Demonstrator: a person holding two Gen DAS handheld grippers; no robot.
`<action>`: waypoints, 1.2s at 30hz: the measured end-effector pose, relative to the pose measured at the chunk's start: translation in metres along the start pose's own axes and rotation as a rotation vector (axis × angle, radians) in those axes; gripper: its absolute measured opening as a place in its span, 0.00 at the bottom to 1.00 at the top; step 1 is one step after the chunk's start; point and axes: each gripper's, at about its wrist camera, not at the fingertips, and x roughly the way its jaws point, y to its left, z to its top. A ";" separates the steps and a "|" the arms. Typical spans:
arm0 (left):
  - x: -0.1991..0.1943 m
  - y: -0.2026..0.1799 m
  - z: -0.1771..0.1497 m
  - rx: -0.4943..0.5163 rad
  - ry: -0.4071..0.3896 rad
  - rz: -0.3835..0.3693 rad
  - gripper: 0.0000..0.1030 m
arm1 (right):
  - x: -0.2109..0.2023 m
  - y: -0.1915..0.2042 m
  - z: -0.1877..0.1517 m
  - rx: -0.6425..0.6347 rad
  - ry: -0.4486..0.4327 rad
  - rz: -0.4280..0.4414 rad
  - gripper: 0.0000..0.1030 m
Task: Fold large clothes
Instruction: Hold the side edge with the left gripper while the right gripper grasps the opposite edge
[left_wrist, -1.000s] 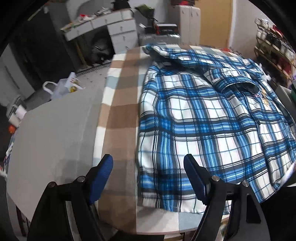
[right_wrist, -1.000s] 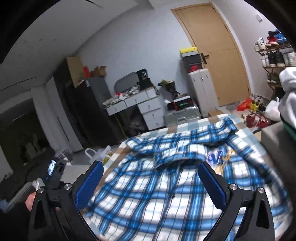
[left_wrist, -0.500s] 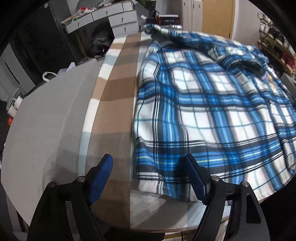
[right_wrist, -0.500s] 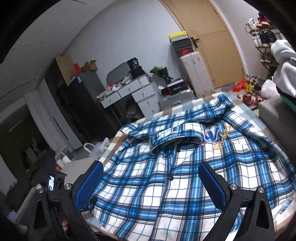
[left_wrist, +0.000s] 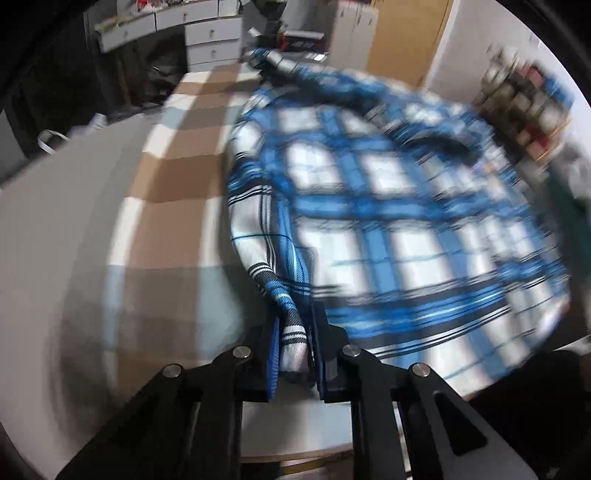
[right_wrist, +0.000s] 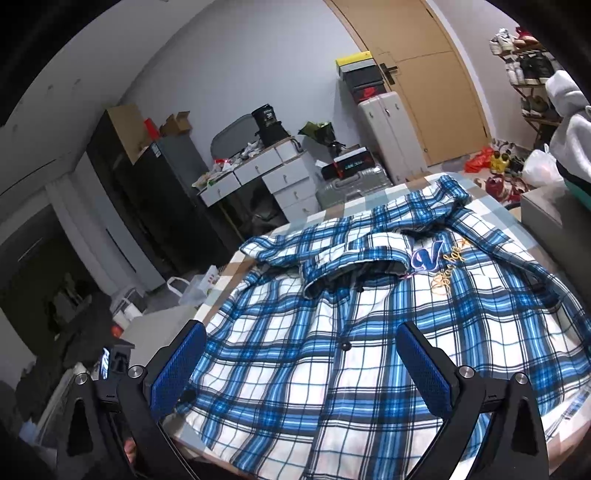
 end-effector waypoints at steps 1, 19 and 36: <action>-0.006 0.001 0.002 -0.011 -0.017 -0.074 0.10 | -0.001 -0.001 0.000 0.005 -0.002 0.003 1.00; 0.015 0.032 0.004 -0.255 0.082 -0.160 0.21 | -0.015 -0.026 0.005 0.142 -0.038 0.038 1.00; 0.013 0.009 0.003 -0.031 0.048 0.089 0.08 | -0.026 -0.154 0.015 0.046 0.406 -0.475 0.97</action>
